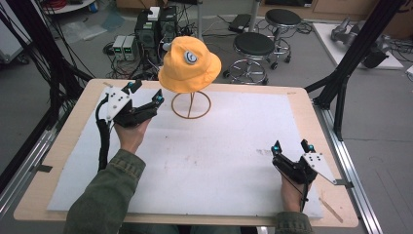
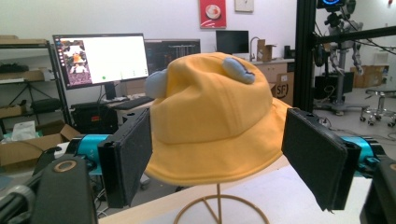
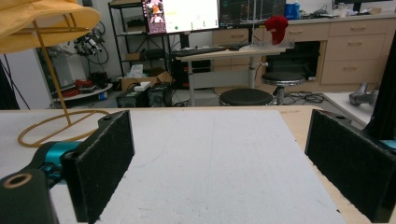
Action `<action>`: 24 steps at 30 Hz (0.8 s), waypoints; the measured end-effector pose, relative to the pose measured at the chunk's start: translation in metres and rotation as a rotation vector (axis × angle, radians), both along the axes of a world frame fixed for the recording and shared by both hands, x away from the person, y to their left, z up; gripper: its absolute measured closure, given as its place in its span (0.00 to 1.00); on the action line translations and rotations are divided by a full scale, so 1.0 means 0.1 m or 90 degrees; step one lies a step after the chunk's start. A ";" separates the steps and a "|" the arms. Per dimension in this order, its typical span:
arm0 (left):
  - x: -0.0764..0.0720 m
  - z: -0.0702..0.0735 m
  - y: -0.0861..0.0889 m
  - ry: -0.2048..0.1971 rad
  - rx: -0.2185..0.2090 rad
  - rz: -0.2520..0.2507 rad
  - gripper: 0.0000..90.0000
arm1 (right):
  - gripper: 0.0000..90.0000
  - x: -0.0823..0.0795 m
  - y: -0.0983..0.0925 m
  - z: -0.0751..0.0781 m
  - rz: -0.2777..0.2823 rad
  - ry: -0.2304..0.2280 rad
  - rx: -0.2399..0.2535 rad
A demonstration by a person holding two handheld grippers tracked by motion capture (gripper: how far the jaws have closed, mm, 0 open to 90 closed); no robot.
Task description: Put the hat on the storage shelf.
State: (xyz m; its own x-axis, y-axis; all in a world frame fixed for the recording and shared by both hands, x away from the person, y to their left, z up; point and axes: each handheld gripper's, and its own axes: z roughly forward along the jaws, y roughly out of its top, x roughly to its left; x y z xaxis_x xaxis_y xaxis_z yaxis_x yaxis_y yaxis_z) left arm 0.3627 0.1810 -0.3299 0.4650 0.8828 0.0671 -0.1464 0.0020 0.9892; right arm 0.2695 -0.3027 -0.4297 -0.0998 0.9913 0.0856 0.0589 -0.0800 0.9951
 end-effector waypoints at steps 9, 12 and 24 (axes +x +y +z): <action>-0.14 -0.31 0.22 0.035 -0.002 0.032 0.26 | 0.08 -0.01 0.01 0.00 -0.002 0.001 0.004; -0.19 -0.38 0.35 0.048 -0.012 0.048 0.26 | 0.08 -0.01 0.00 0.00 -0.004 0.002 0.004; -0.45 -0.66 0.80 0.099 -0.031 0.134 0.24 | 0.08 -0.01 0.01 0.00 -0.009 0.010 0.010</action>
